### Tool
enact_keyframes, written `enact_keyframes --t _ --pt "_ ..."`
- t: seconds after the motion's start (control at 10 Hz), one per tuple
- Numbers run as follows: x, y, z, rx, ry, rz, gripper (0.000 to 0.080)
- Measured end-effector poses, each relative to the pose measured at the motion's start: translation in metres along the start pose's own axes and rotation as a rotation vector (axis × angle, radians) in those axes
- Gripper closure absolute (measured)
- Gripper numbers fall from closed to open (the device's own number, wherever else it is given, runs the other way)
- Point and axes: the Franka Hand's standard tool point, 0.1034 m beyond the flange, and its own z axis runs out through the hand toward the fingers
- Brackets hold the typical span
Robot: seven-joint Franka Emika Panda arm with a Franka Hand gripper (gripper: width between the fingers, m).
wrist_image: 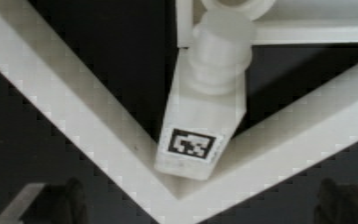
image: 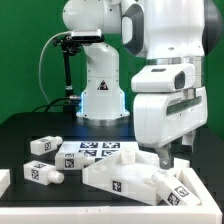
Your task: Assemble one leg
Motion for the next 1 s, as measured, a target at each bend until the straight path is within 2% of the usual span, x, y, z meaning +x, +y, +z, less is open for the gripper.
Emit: enact_keyframes --t 0.2,0.3,0.4,0.7,1.0 --pt "-0.004 0.001 0.004 0.002 -0.003 -0.005 0.015" --pt "-0.013 0.006 0.017 -0.004 0.003 -0.019 0.015" --pt "-0.019 0.009 0.028 0.005 -0.006 -0.009 0.015" --pt "-0.021 0.004 0.05 0.024 -0.015 0.0 0.015" --pt "-0.021 0.003 0.053 0.027 -0.017 -0.003 0.018"
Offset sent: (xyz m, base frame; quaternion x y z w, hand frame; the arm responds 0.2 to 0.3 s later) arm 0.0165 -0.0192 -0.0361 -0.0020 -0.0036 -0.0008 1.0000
